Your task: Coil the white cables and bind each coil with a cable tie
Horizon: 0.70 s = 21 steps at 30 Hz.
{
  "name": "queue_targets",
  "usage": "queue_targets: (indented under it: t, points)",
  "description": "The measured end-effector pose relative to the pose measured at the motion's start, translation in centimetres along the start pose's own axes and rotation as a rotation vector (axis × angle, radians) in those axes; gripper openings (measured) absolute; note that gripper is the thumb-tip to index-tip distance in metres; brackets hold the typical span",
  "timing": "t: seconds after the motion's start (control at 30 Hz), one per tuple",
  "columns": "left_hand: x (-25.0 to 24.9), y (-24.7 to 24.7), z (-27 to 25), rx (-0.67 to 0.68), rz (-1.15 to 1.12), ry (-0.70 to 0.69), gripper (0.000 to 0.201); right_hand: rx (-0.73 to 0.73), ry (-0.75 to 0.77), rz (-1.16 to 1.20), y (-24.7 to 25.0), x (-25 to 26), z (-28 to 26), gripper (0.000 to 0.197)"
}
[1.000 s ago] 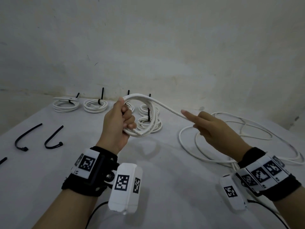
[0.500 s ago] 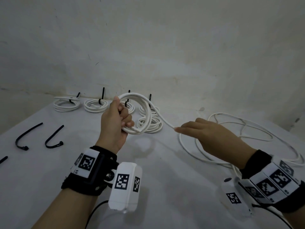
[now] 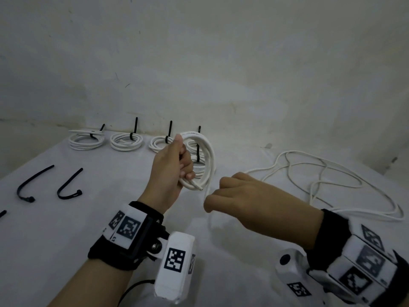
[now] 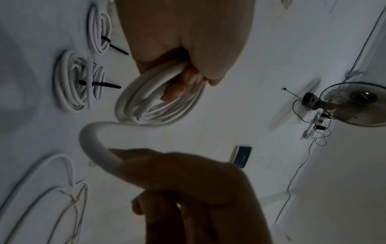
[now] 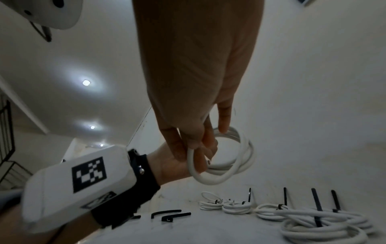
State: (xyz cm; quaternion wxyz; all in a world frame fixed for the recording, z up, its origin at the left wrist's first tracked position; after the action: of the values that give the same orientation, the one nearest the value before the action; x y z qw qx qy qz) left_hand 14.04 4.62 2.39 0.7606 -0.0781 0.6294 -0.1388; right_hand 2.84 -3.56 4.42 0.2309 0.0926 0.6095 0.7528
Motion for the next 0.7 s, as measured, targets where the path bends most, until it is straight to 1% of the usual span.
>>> queue_targets:
  t: [0.03, 0.07, 0.1, 0.17, 0.2, 0.27, 0.37, 0.47, 0.53, 0.6, 0.7]
  points:
    - [0.0, -0.1, 0.0, 0.01, -0.01, -0.001, 0.038, -0.031, -0.019, 0.056, 0.2, -0.3, 0.0, 0.045]
    - [-0.1, -0.2, 0.0, 0.017, -0.026, -0.002, 0.038, -0.058, -0.043, 0.114, 0.5, -0.6, 0.1, 0.043]
    - [-0.2, -0.2, 0.0, 0.024, -0.044, 0.0, 0.038, -0.082, -0.066, 0.181, 0.8, -0.9, 0.3, 0.035]
    - [-0.2, -0.4, -0.1, 0.039, -0.081, 0.007, 0.038, -0.162, -0.094, 0.353, 1.7, -1.3, 0.5, 0.014]
    - [-0.1, -0.6, -0.1, 0.049, -0.099, 0.01, 0.038, -0.215, -0.112, 0.437, 2.2, -1.6, 0.6, 0.008]
    - [-0.1, -0.9, -0.2, 0.064, -0.106, 0.006, 0.037, -0.312, -0.169, 0.579, 2.7, -2.5, 0.8, 0.005]
    - [-0.3, -1.3, -0.4, 0.077, -0.079, -0.016, 0.036, -0.465, -0.26, 0.787, 2.6, -3.7, 0.8, 0.006]
    - [-0.2, -1.4, -0.6, 0.079, -0.076, -0.008, 0.037, -0.554, -0.357, 0.966, 1.8, -4.4, 1.0, 0.018]
    - [-0.1, -1.3, -0.5, 0.07, -0.086, 0.003, 0.037, -0.618, -0.4, 0.996, 1.7, -4.7, 0.9, 0.024]
    - [0.1, -1.3, -0.5, 0.069, -0.083, 0.014, 0.037, -0.697, -0.424, 1.025, 1.9, -5.0, 0.8, 0.025]
    - [0.2, -1.3, -0.4, 0.081, -0.02, 0.023, 0.037, -0.752, -0.397, 1.022, 2.2, -4.8, 0.8, 0.023]
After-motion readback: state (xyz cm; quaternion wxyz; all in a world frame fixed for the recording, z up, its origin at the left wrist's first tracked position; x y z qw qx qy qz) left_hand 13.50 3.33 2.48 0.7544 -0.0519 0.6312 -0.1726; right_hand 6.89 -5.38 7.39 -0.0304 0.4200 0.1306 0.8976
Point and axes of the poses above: each hand's wrist, its own z-axis towards the middle knuckle, its own y-axis out of the back of the hand, x = y × z, the point moved 10 cm from there along z, towards the middle knuckle, and after that the axes turned 14 degrees about z, right-handed, at the moved point
